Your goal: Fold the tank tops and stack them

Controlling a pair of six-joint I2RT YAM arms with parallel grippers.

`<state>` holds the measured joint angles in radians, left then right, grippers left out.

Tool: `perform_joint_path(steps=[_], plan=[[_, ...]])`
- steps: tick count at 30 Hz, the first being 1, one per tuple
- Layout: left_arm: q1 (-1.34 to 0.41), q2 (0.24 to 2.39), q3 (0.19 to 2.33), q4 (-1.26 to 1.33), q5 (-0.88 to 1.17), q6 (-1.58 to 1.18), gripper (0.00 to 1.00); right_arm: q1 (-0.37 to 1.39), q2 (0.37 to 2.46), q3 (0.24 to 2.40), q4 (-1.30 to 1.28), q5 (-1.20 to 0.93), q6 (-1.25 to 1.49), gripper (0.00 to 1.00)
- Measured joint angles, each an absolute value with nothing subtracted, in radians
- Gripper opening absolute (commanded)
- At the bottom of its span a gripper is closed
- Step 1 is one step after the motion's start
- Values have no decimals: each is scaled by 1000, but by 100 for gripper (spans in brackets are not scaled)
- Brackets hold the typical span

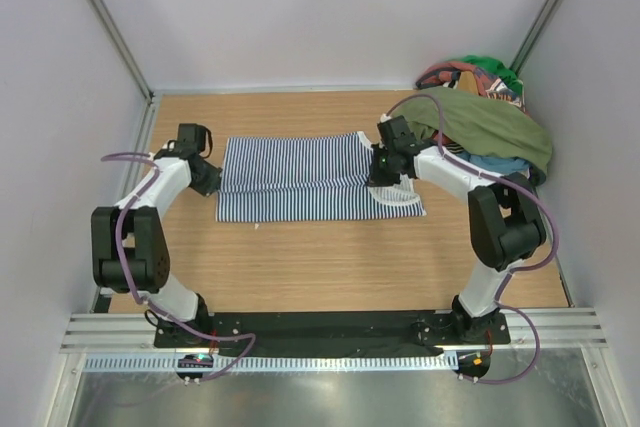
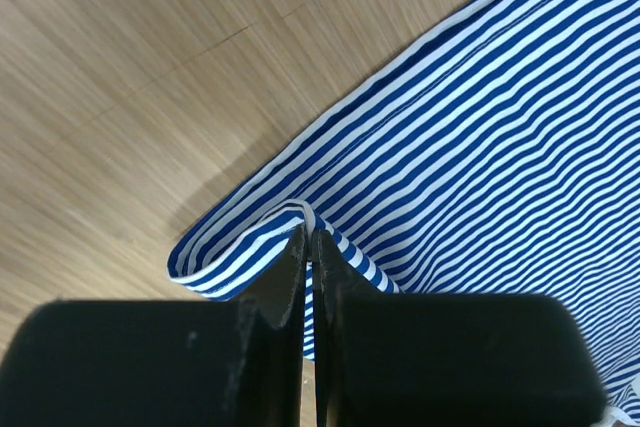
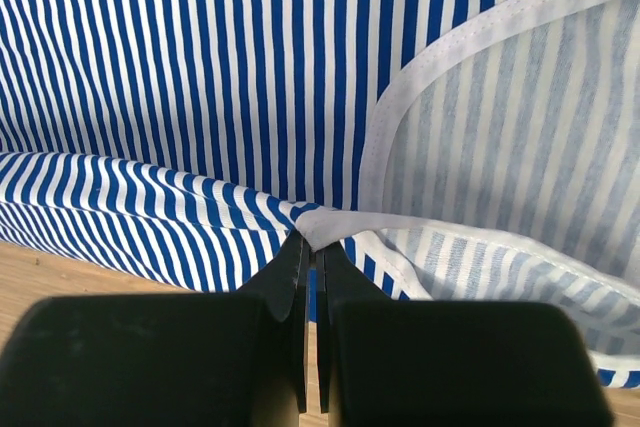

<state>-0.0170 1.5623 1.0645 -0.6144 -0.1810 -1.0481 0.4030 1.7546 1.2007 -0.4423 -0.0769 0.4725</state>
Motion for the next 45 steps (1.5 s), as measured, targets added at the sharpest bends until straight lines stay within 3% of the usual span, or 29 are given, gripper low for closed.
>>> perform_joint_path(steps=[8, 11, 12, 14, 15, 17, 18, 20, 26, 31, 35, 38, 45], plan=[[-17, 1642, 1131, -600, -173, -1047, 0, 386, 1806, 1240, -442, -78, 469, 6], [-17, 1661, 1149, -595, -174, -1047, 5, 384, 1827, 1257, -442, -77, 467, 18], [-17, 1668, 1154, -594, -175, -1044, 15, 383, 1834, 1264, -442, -77, 467, 27], [-17, 1685, 1163, -593, -181, -1036, 27, 382, 1849, 1274, -438, -70, 464, 36], [-15, 1695, 1167, -591, -183, -1033, 41, 380, 1854, 1275, -435, -65, 463, 44], [-12, 1718, 1177, -587, -183, -1010, 59, 376, 1860, 1275, -434, -54, 465, 53], [-11, 1725, 1179, -583, -184, -1002, 74, 375, 1858, 1271, -428, -51, 466, 59], [-10, 1727, 1178, -584, -187, -986, 80, 372, 1838, 1238, -394, -45, 467, 60], [-11, 1589, 1072, -561, -196, -956, 81, 372, 1660, 1064, -354, -46, 470, 55], [-17, 1411, 906, -531, -177, -931, 73, 404, 1556, 959, -323, -54, 472, 52], [-22, 1349, 789, -506, -153, -917, 62, 447, 1553, 924, -310, -55, 468, 49], [-23, 1337, 739, -504, -141, -905, 55, 473, 1567, 918, -303, -55, 463, 51], [-24, 1338, 714, -467, -134, -877, 51, 488, 1661, 922, -258, -44, 446, 50]])
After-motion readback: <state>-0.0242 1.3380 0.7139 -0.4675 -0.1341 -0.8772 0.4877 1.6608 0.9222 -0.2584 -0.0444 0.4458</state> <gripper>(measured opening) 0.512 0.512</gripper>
